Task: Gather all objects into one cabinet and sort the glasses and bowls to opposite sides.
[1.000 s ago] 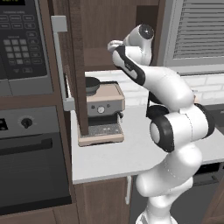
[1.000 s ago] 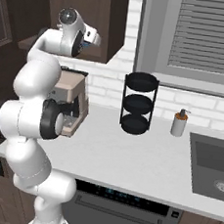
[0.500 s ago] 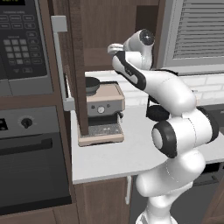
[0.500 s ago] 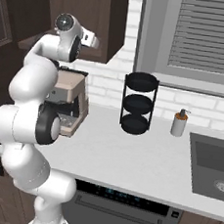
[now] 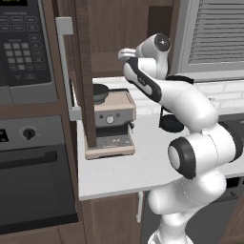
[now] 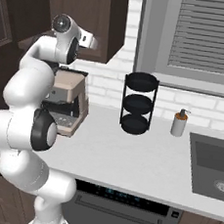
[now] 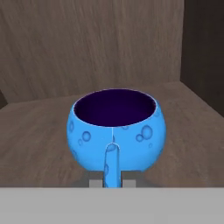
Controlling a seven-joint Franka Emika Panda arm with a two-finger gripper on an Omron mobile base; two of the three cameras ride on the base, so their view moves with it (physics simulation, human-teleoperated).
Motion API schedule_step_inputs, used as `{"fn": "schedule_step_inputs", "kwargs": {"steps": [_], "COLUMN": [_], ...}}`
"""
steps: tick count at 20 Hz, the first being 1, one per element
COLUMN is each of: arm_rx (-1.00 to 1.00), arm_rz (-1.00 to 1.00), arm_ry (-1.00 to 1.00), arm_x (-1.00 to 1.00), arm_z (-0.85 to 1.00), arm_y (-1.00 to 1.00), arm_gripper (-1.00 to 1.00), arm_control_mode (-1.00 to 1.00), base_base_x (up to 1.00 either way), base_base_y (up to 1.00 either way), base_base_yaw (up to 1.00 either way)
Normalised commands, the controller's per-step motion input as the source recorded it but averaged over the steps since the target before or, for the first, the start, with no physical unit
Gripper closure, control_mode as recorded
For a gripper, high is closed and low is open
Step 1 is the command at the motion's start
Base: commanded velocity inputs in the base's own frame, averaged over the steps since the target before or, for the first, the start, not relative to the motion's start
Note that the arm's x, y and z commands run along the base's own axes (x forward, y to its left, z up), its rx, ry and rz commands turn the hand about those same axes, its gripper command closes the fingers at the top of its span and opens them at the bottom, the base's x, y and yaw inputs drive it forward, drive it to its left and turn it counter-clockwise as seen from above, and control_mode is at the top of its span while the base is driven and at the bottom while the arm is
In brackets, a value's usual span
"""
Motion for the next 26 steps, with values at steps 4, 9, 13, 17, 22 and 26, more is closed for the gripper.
{"fn": "schedule_step_inputs", "kwargs": {"steps": [4,9,13,17,22,26], "arm_rx": [0.00,0.00,0.00,0.00,0.00,0.00], "arm_rz": [0.00,0.02,0.02,0.00,0.01,0.01], "arm_ry": [-0.06,-0.11,-0.06,0.00,0.00,0.00], "arm_x": [-0.21,-0.92,-1.00,-1.00,-1.00,-1.00], "arm_z": [0.03,0.01,0.00,0.10,0.19,0.14], "arm_y": [0.00,0.00,0.00,0.00,0.00,0.00], "arm_gripper": [1.00,1.00,1.00,1.00,1.00,1.00], "arm_control_mode": [-1.00,-1.00,-1.00,-1.00,-1.00,-1.00], "base_base_x": [0.00,0.00,0.00,0.00,0.00,0.00], "base_base_y": [0.00,0.00,0.00,0.00,0.00,0.00], "base_base_yaw": [0.00,0.00,0.00,0.00,0.00,0.00]}}
